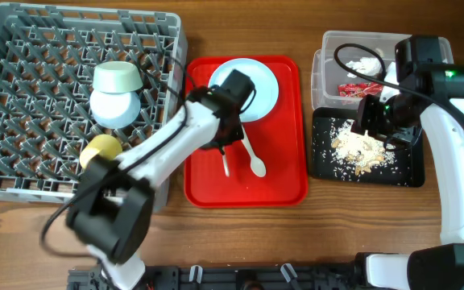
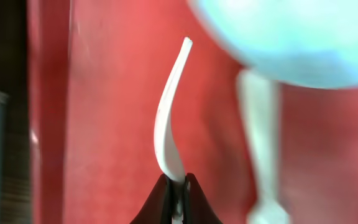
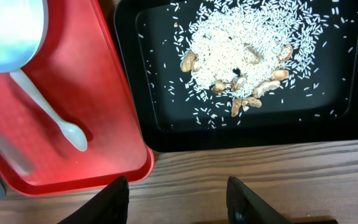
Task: Sort waste into correct bins and load items into the dishwasher rack
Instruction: 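Carry the fork with the left gripper and drop it in the rack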
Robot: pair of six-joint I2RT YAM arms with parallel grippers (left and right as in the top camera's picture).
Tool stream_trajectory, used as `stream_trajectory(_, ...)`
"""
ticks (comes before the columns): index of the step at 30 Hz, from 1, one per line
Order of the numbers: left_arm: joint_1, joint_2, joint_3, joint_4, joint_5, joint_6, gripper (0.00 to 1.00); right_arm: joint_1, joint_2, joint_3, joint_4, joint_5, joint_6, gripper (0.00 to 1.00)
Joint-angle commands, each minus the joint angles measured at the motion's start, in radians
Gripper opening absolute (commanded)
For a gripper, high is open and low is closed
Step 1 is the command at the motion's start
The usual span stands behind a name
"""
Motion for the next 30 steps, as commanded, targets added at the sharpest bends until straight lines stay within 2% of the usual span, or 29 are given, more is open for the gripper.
stream_trajectory(1,0.035,-0.157,0.034,-0.008,-0.021,0.155,0.04,0.0,-0.021,0.021,-0.004,0.006,-0.004,0.51)
stream_trajectory(9,0.25,-0.332,0.035,0.023,-0.021,0.381,0.04,0.0,-0.021,0.021,-0.003,0.006,-0.003,0.51)
stream_trajectory(13,0.357,-0.322,0.035,0.023,-0.016,0.549,0.04,0.0,-0.021,0.021,-0.004,0.005,-0.003,0.51)
stream_trajectory(19,0.416,-0.257,0.035,0.026,0.014,0.689,0.04,0.0,-0.021,0.021,-0.003,0.005,-0.003,0.51)
stream_trajectory(24,0.423,-0.188,0.035,0.026,0.012,0.725,0.04,0.0,-0.021,0.021,-0.004,0.005,-0.003,0.51)
stream_trajectory(30,0.423,-0.143,0.035,0.025,0.013,0.724,0.18,0.0,-0.021,0.021,-0.004,0.005,-0.003,0.51)
